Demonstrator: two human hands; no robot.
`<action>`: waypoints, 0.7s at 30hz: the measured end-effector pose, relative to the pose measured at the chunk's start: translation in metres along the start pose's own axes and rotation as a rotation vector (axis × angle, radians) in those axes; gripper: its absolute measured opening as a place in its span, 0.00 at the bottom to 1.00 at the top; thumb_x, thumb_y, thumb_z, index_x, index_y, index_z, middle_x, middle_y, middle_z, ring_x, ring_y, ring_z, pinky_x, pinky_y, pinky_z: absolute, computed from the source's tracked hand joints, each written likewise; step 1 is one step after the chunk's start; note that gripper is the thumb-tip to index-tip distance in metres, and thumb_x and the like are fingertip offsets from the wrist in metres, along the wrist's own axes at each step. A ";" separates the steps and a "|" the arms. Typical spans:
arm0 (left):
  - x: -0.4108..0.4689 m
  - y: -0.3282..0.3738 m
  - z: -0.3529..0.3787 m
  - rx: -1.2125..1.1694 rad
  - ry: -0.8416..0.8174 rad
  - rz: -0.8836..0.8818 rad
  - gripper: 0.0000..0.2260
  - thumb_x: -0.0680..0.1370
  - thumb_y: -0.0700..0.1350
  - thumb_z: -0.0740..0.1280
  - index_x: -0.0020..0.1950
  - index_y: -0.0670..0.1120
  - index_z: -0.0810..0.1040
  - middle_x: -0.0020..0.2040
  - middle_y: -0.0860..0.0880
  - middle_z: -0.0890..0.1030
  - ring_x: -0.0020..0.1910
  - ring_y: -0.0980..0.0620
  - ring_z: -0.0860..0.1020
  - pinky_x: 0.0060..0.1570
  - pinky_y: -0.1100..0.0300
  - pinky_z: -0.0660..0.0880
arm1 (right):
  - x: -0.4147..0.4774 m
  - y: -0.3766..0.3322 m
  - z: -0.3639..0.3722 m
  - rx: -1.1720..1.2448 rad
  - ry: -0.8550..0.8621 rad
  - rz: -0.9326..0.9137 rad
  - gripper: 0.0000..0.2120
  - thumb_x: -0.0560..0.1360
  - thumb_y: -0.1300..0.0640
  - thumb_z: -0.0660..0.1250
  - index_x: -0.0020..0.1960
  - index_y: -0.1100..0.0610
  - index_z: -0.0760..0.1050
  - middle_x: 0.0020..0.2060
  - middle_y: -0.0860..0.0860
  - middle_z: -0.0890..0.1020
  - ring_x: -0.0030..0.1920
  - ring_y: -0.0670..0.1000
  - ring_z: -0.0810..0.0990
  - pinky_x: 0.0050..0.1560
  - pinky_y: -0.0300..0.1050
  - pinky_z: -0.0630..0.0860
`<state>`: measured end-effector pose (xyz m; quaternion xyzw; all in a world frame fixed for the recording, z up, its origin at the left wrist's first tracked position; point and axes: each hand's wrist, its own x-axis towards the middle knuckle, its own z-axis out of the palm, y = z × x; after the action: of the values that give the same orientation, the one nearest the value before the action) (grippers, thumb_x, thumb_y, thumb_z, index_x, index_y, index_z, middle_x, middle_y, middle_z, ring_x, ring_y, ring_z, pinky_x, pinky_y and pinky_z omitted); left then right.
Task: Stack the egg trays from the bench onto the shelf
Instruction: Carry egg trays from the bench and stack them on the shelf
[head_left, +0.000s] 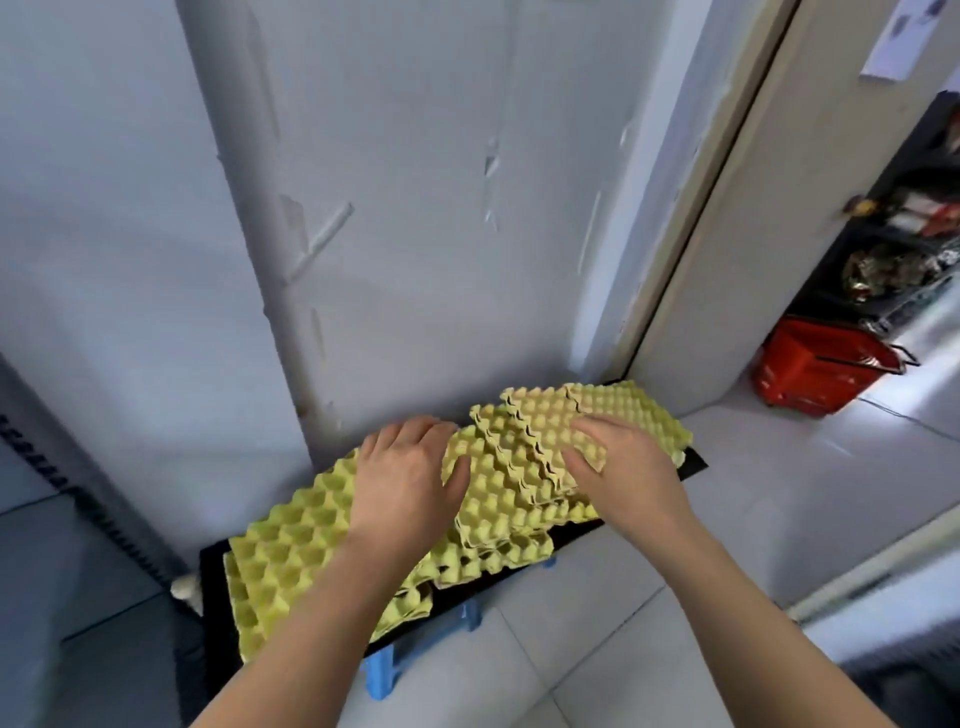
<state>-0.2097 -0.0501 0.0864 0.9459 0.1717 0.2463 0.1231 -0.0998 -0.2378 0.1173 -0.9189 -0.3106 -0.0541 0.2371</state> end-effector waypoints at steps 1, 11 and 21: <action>0.009 0.006 0.017 0.015 -0.035 0.004 0.16 0.72 0.54 0.62 0.50 0.47 0.83 0.47 0.49 0.83 0.43 0.44 0.81 0.45 0.51 0.76 | 0.007 0.019 0.003 0.006 -0.003 0.029 0.16 0.76 0.54 0.67 0.62 0.56 0.78 0.62 0.52 0.78 0.64 0.52 0.74 0.62 0.42 0.67; 0.121 0.047 0.182 -0.040 -0.344 -0.047 0.17 0.78 0.53 0.64 0.65 0.49 0.76 0.62 0.49 0.77 0.61 0.46 0.75 0.61 0.50 0.69 | 0.108 0.181 0.053 -0.004 -0.076 0.262 0.18 0.78 0.51 0.64 0.67 0.54 0.74 0.65 0.48 0.76 0.66 0.49 0.70 0.62 0.39 0.64; 0.209 0.078 0.328 -0.072 -0.681 -0.179 0.20 0.80 0.54 0.61 0.71 0.50 0.69 0.66 0.49 0.72 0.64 0.48 0.72 0.59 0.53 0.71 | 0.184 0.310 0.114 0.083 -0.272 0.471 0.21 0.78 0.49 0.63 0.69 0.55 0.71 0.66 0.51 0.74 0.66 0.51 0.70 0.64 0.42 0.65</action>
<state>0.1486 -0.0895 -0.0782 0.9500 0.1945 -0.0893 0.2275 0.2271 -0.2992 -0.0622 -0.9542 -0.1194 0.1390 0.2367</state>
